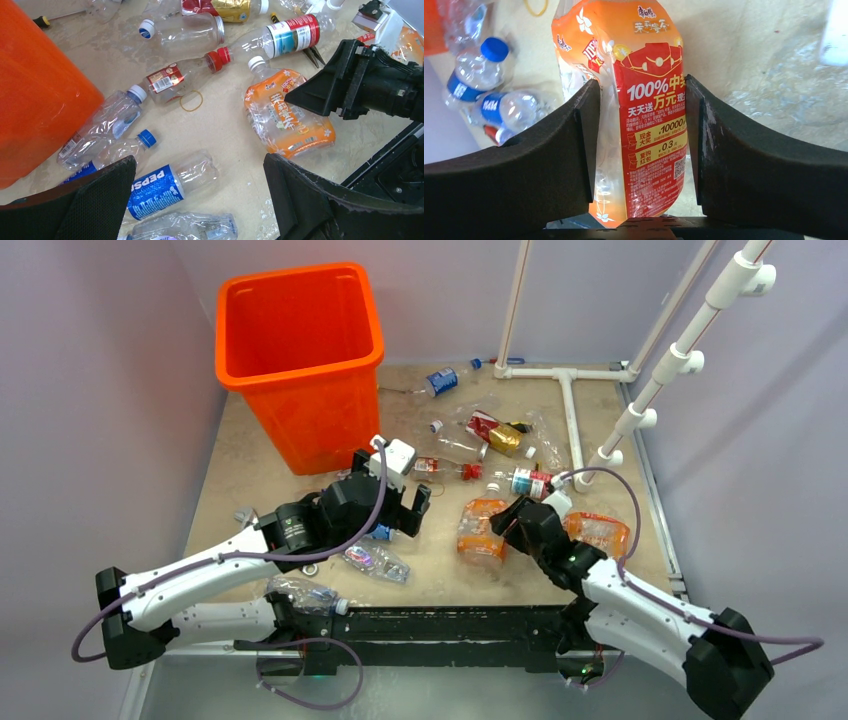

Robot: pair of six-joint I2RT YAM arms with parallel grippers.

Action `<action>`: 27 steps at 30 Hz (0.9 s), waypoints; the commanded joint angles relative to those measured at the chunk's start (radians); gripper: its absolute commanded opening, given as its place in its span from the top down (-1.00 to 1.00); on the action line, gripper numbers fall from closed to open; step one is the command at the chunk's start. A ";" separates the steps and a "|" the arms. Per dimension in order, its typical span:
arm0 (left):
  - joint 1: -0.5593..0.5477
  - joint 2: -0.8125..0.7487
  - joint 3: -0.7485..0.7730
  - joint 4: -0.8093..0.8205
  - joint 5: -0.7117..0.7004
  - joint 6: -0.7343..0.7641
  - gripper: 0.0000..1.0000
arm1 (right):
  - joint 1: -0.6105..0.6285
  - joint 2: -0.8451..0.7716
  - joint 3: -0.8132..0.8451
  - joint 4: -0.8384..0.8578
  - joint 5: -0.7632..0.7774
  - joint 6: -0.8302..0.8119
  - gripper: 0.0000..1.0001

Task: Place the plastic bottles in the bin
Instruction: Pick up the plastic bottle at the center of the board.

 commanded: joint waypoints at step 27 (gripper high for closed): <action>0.037 -0.276 -0.167 0.524 0.053 -0.063 -0.99 | 0.024 -0.328 -0.005 0.669 -0.597 -0.600 0.34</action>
